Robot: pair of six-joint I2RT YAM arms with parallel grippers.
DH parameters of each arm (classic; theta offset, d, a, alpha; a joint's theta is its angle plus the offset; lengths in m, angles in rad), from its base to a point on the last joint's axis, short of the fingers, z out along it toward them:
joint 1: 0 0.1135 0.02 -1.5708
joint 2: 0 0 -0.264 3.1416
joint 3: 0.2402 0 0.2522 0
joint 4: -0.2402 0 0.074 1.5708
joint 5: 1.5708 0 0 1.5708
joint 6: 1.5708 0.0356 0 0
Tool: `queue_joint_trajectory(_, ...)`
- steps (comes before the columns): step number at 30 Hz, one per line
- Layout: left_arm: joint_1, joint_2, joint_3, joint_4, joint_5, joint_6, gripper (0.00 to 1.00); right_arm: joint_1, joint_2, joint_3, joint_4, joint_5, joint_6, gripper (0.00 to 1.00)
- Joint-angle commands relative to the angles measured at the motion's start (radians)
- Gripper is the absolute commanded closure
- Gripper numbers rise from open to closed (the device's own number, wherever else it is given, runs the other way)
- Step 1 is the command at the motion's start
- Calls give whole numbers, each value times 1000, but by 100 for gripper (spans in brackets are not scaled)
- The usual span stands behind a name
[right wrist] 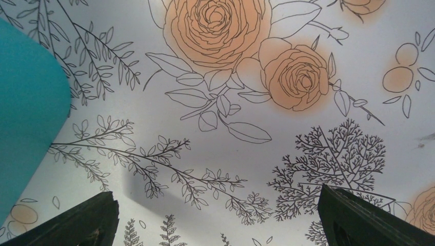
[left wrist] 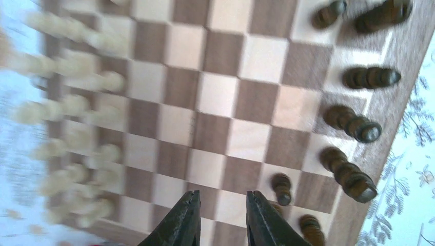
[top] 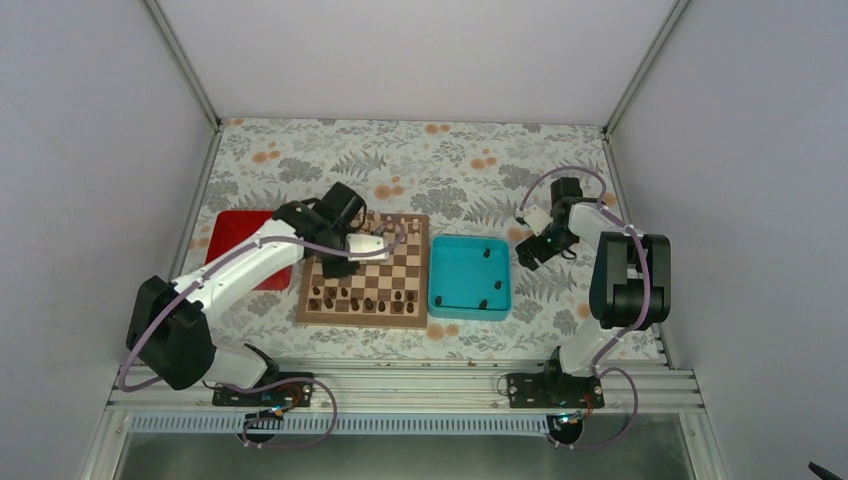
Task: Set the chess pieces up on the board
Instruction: Place the chess piece on the chessboard, then pick up the chess piece from the storage box.
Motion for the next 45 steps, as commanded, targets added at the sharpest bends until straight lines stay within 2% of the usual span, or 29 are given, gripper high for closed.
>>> queue_joint_trajectory(1, 4, 42, 186, -97, 28, 43, 75, -8, 5, -9, 12, 5, 1, 0)
queue_joint_trajectory(6, -26, 160, 408, -63, 137, 30, 75, -9, 2, -3, 10, 4, 2, 0)
queue_joint_trajectory(13, -210, 383, 609, 71, 143, -21, 75, -8, -1, 1, 11, -5, 1, 0)
queue_joint_trajectory(23, -368, 686, 842, 13, 303, 13, 75, -9, 12, -9, 14, -8, -7, 0)
queue_joint_trajectory(29, -434, 739, 833, 52, 287, 17, 75, -10, 17, -8, 13, -8, -7, 0)
queue_joint_trajectory(36, -478, 797, 856, 9, 305, 44, 75, -9, 23, -11, 11, -11, -10, 0)
queue_joint_trajectory(45, -497, 834, 842, 36, 272, 44, 73, -9, 20, -14, 11, -17, -12, 0)
